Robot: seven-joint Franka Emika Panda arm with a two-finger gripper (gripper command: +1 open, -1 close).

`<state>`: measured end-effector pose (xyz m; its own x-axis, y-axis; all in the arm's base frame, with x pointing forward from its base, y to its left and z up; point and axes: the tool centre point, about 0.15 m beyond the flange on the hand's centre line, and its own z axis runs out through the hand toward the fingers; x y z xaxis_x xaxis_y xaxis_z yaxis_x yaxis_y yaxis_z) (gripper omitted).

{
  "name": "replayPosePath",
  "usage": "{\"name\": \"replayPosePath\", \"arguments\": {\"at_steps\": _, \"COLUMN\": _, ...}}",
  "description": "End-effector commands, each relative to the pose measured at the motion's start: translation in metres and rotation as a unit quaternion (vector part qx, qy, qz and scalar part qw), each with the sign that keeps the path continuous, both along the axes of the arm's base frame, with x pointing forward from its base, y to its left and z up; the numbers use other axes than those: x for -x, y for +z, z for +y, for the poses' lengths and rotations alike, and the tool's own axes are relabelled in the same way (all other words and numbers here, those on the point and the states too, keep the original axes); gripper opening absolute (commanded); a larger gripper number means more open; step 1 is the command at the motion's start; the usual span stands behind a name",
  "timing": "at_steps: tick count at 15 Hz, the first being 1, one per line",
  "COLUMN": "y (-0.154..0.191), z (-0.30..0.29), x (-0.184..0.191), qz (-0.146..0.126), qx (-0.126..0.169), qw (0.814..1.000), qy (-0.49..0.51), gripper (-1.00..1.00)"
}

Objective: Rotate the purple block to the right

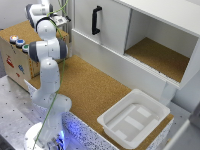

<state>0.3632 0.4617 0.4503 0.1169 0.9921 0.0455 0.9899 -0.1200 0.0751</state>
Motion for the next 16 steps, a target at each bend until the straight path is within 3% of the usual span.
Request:
{"name": "replayPosePath", "arguments": {"at_steps": 1, "y": 0.030, "z": 0.000, "x": 0.023, "qz": -0.004, "qx": 0.014, "qw": 0.998, "qy": -0.067, "gripper": -1.00}}
{"name": "replayPosePath", "arguments": {"at_steps": 3, "y": 0.032, "z": -0.003, "x": 0.026, "qz": 0.013, "qx": 0.016, "qw": 0.993, "qy": -0.117, "gripper": -1.00}}
{"name": "replayPosePath", "arguments": {"at_steps": 4, "y": 0.035, "z": -0.004, "x": 0.025, "qz": 0.042, "qx": 0.004, "qw": 0.987, "qy": -0.153, "gripper": -1.00}}
{"name": "replayPosePath", "arguments": {"at_steps": 6, "y": 0.042, "z": -0.002, "x": 0.027, "qz": 0.050, "qx": -0.003, "qw": 0.981, "qy": -0.186, "gripper": -1.00}}
{"name": "replayPosePath", "arguments": {"at_steps": 8, "y": 0.040, "z": -0.001, "x": 0.026, "qz": 0.053, "qx": 0.010, "qw": 0.977, "qy": -0.206, "gripper": -1.00}}
{"name": "replayPosePath", "arguments": {"at_steps": 14, "y": 0.038, "z": -0.007, "x": -0.004, "qz": -0.009, "qx": 0.018, "qw": 0.957, "qy": -0.288, "gripper": -1.00}}
{"name": "replayPosePath", "arguments": {"at_steps": 16, "y": 0.036, "z": -0.005, "x": -0.014, "qz": -0.006, "qx": 0.007, "qw": 0.939, "qy": -0.343, "gripper": -1.00}}
